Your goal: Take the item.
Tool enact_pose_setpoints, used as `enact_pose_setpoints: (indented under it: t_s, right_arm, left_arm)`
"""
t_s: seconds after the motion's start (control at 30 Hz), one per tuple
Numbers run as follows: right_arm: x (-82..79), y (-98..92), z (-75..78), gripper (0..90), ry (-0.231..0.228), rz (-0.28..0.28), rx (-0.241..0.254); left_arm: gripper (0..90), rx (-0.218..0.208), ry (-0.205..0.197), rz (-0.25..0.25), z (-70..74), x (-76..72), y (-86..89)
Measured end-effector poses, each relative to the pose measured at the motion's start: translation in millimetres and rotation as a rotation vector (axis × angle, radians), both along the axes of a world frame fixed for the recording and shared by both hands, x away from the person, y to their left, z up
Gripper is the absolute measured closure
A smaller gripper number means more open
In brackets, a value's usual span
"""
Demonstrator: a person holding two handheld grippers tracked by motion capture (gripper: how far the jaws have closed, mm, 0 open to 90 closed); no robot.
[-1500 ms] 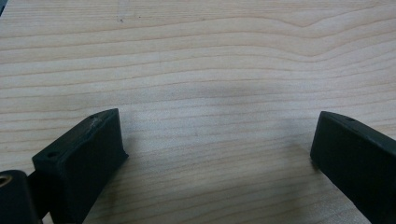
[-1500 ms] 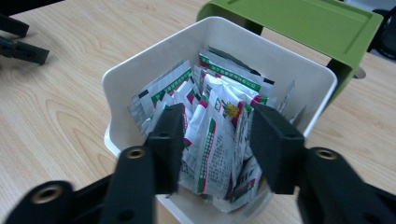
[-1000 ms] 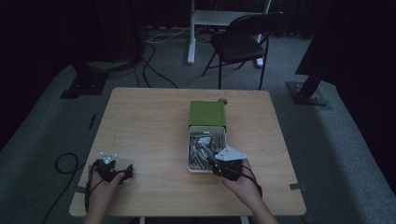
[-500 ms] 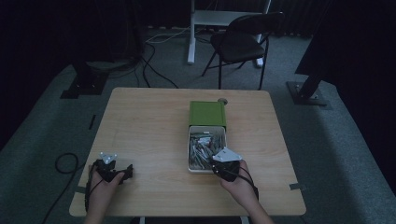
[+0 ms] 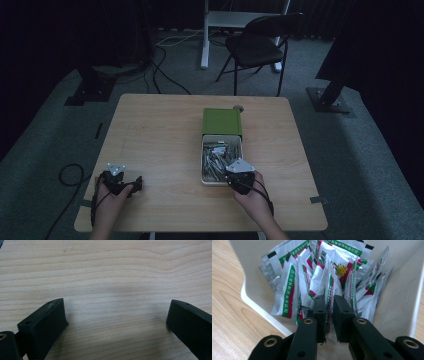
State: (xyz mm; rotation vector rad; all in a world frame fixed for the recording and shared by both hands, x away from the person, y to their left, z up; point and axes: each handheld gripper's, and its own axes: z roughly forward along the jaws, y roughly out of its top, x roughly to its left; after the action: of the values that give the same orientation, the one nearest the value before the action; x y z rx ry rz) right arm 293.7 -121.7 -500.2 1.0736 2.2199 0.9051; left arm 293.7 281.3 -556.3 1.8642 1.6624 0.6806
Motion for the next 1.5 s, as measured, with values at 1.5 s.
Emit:
enact_pose_setpoints:
  t_s: [1.5]
  right_arm:
    - [-7.3, -25.9, 74.4, 90.0, -0.118, -0.001, 0.210]
  left_arm:
    - [3.3, 0.000, 0.000, 0.000, 0.0, 0.0, 0.0]
